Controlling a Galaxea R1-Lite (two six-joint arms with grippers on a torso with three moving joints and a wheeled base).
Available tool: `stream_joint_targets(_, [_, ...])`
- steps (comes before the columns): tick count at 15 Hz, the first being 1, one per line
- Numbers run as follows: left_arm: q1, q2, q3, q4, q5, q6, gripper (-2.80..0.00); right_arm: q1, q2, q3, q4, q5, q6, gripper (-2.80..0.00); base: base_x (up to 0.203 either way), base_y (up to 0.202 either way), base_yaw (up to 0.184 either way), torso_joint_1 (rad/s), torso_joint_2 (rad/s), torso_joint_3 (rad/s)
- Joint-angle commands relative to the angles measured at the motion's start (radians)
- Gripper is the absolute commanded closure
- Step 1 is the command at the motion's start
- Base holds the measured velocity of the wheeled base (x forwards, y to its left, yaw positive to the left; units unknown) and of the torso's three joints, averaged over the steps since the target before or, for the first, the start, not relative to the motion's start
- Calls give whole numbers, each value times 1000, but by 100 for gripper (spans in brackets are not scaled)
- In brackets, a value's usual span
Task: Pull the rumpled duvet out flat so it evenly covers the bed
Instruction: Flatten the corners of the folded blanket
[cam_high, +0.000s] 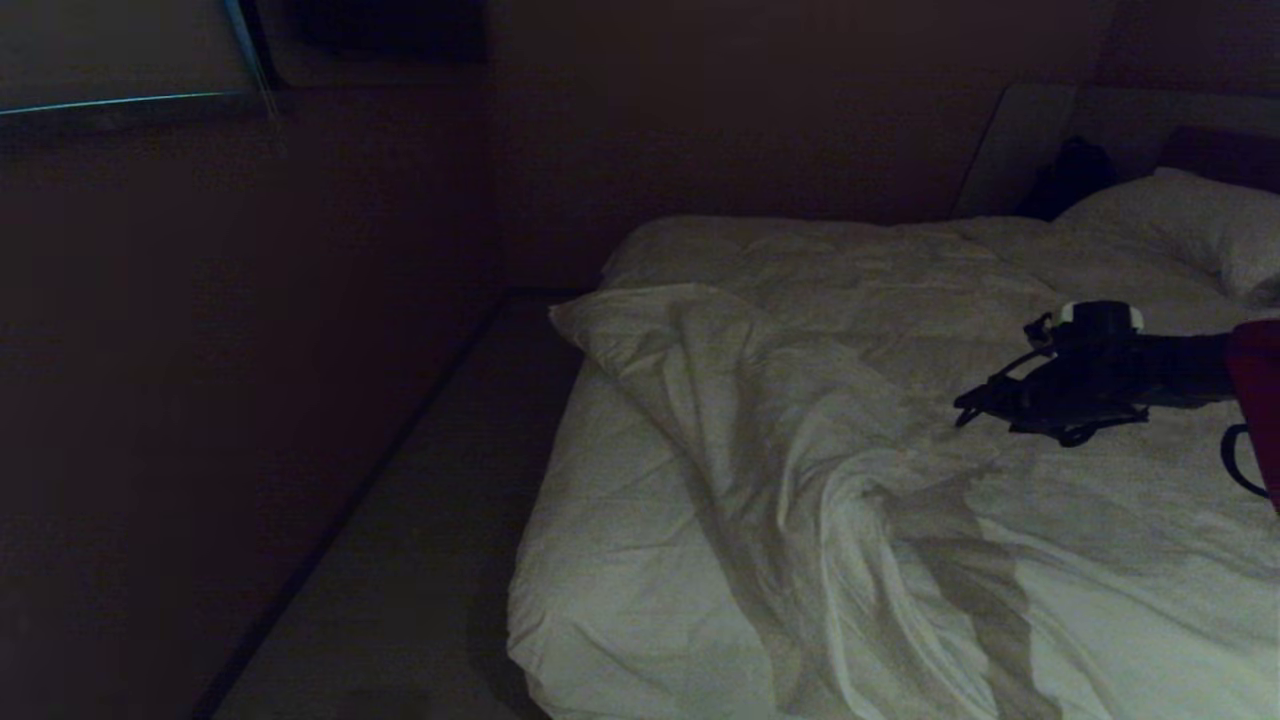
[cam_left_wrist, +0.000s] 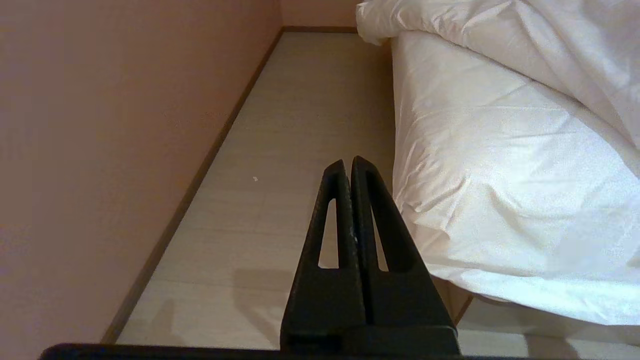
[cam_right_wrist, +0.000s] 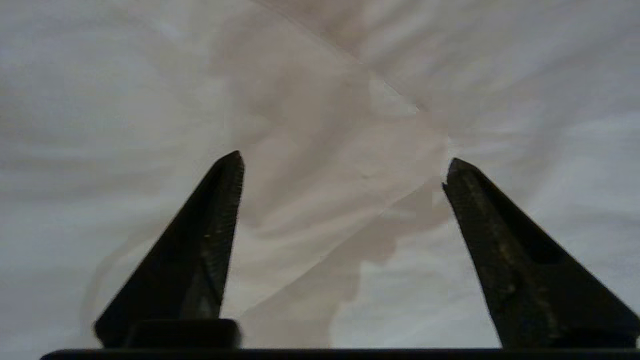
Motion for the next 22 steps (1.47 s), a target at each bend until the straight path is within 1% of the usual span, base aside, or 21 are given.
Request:
stream_joint_targets(1, [0,0,0,0,0,0,0,-16,46,-10,-7,1,1,-280,0,0,0,0,0,0])
stream_joint_targets(6, [0,0,0,0,0,0,0,-19,81,-10,-27,2,-11,-280,0,0,0,0,0,0])
stream_joint_targets(14, [0,0,0,0,0,0,0,-20,111,-8,-50,18,2,-280,0,0,0,0,0,0])
stream_joint_targets(16, [0,0,0,0,0,0,0,-22,110,-8,-49,46,7,-280,0,0,0,0,0,0])
stream_joint_targets(17, [0,0,0,0,0,0,0,-33,110,-8,-49,91,14,-280,0,0,0,0,0,0])
stream_joint_targets(18, [0,0,0,0,0,0,0,-42,110,-8,-50,118,26,-280,0,0,0,0,0,0])
stream_joint_targets(19, [0,0,0,0,0,0,0,-43,111,-8,-53,124,31,-280,0,0,0,0,0,0])
stream_joint_targets(20, [0,0,0,0,0,0,0,-46,117,-8,-64,160,53,-280,0,0,0,0,0,0])
stream_joint_targets(22, [0,0,0,0,0,0,0,-46,127,-8,-70,165,63,-280,0,0,0,0,0,0])
